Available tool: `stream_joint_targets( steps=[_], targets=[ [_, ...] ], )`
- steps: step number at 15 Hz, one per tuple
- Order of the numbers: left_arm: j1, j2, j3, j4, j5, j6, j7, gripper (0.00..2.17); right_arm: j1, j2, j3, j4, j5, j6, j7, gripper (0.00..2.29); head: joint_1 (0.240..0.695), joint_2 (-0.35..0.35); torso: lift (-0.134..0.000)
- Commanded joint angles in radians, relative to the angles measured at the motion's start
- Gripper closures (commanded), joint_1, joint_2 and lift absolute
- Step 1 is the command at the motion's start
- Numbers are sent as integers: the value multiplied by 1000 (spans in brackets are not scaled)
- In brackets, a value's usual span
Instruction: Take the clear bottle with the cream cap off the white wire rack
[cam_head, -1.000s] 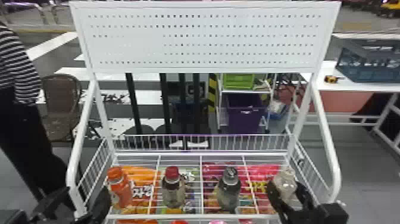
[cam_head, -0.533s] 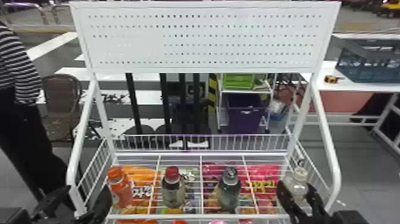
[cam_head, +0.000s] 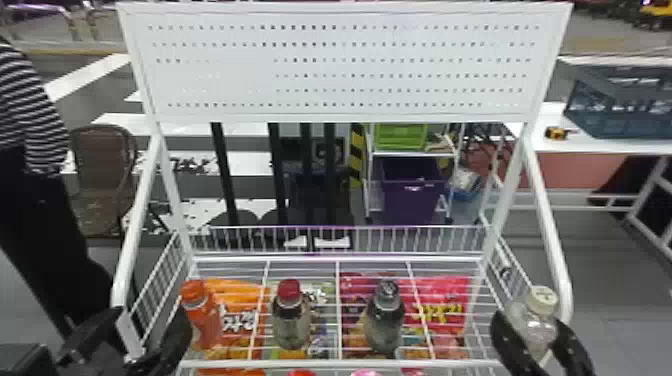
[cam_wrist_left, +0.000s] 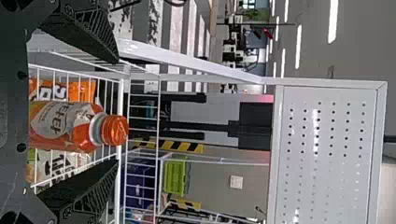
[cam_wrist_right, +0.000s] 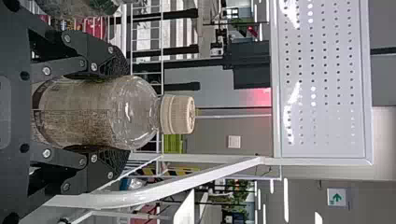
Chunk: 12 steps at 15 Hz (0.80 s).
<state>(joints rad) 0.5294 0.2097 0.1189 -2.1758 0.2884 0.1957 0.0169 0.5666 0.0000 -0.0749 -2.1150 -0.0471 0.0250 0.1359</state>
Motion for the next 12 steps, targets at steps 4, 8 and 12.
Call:
stream_joint_targets(
  steps=[4, 8, 12],
  targets=[
    [9, -1, -12, -10, 0, 0, 0, 130, 167, 1, 10, -129, 0, -75, 5, 822, 499, 0, 0],
    [24, -1, -12, -35, 0, -3, 0, 130, 211, 1, 1, -151, -7, -78, 5, 822, 499, 0, 0],
    [31, -1, -10, -39, 0, -3, 0, 130, 219, 1, -2, -154, -8, -105, 5, 822, 499, 0, 0]
  ],
)
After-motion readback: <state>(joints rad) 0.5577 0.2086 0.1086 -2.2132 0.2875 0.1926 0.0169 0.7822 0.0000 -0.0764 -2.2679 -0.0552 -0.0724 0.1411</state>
